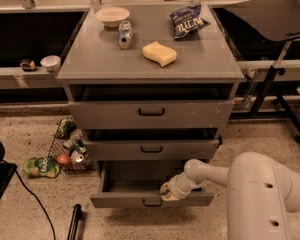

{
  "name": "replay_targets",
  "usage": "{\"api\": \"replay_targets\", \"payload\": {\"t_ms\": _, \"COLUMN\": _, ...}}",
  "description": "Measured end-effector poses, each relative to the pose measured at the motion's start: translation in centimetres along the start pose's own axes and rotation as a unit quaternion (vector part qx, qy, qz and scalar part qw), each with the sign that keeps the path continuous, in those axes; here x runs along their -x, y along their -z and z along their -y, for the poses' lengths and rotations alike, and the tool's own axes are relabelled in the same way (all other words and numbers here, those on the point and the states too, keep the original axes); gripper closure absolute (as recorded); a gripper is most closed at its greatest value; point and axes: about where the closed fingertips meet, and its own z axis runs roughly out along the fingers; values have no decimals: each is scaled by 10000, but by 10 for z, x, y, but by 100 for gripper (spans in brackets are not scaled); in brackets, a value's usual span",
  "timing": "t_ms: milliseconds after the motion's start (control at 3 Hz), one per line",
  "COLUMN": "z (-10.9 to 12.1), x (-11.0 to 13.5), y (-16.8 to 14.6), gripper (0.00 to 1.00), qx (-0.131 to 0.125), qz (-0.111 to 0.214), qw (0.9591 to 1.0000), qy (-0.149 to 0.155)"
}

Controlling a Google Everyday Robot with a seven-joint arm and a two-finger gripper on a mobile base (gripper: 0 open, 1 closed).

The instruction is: Open bottom drawer

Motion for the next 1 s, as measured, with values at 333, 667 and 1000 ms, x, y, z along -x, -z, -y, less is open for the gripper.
{"api": "replay_targets", "payload": {"t_ms": 333, "z": 0, "x": 0, "y": 0, "gripper": 35, "qx": 0, "qz": 0, "qw": 10000, "qy": 0}}
{"api": "replay_targets", "payload": {"t_ms": 667, "z": 0, "x": 0, "y": 0, "gripper": 11, "qx": 1, "qz": 0, "qw": 10000, "qy": 0}}
{"api": "replay_targets", "payload": {"t_ms": 1000, "z": 0, "x": 0, "y": 0, "gripper": 0, "qx": 1, "qz": 1, "qw": 10000, "qy": 0}}
